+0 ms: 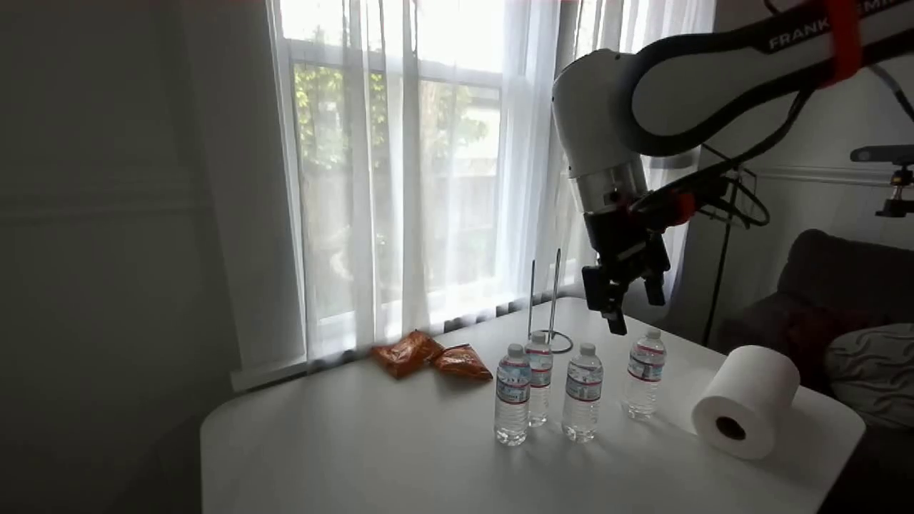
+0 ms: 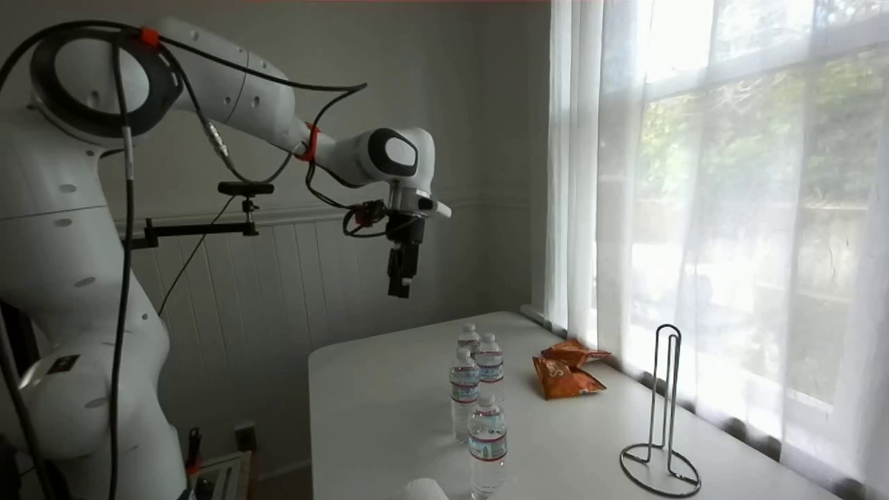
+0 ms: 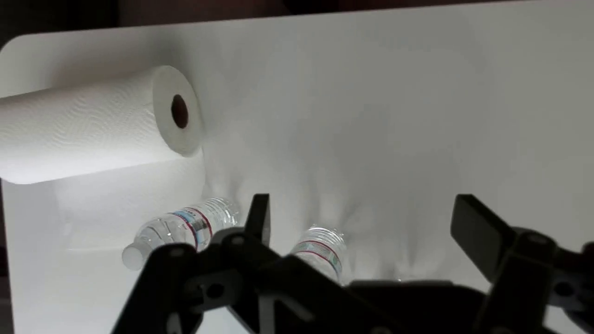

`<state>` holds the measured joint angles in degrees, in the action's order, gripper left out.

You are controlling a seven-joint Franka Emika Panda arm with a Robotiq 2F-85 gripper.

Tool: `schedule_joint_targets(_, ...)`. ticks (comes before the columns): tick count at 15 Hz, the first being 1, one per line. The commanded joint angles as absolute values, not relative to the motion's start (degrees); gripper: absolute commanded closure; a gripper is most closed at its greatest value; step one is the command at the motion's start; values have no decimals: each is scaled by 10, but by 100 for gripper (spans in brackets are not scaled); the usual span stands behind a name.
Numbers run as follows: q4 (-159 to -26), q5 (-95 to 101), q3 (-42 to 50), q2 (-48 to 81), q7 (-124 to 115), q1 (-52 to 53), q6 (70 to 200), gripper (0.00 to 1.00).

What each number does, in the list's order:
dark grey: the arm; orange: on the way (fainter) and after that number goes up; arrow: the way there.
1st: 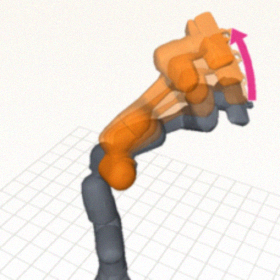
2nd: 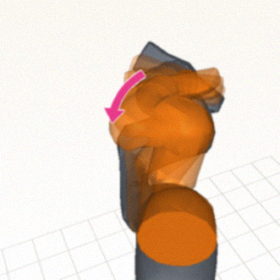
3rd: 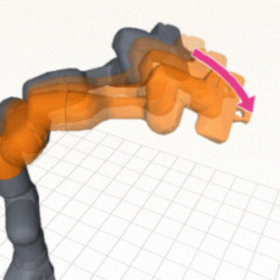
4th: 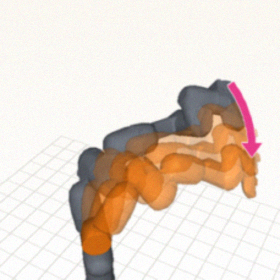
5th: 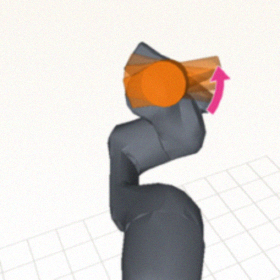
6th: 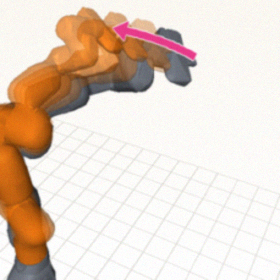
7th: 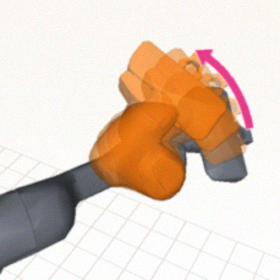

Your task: Set the paper towel roll upright

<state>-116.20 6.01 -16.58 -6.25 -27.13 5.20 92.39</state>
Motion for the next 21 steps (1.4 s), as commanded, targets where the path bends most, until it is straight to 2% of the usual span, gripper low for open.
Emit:
schedule_joint_targets(1, -1227, 116, -146, -83, -296, 63, 959, 0)
schedule_joint_targets(13, -1465, 267, -98, -150, -387, 32, 1153, 0)
schedule_joint_targets(17, -1499, 293, -80, -148, -384, 10, 1194, 0)
schedule_joint_targets(21, -1479, 271, -79, -126, -372, 11, 1175, 0)
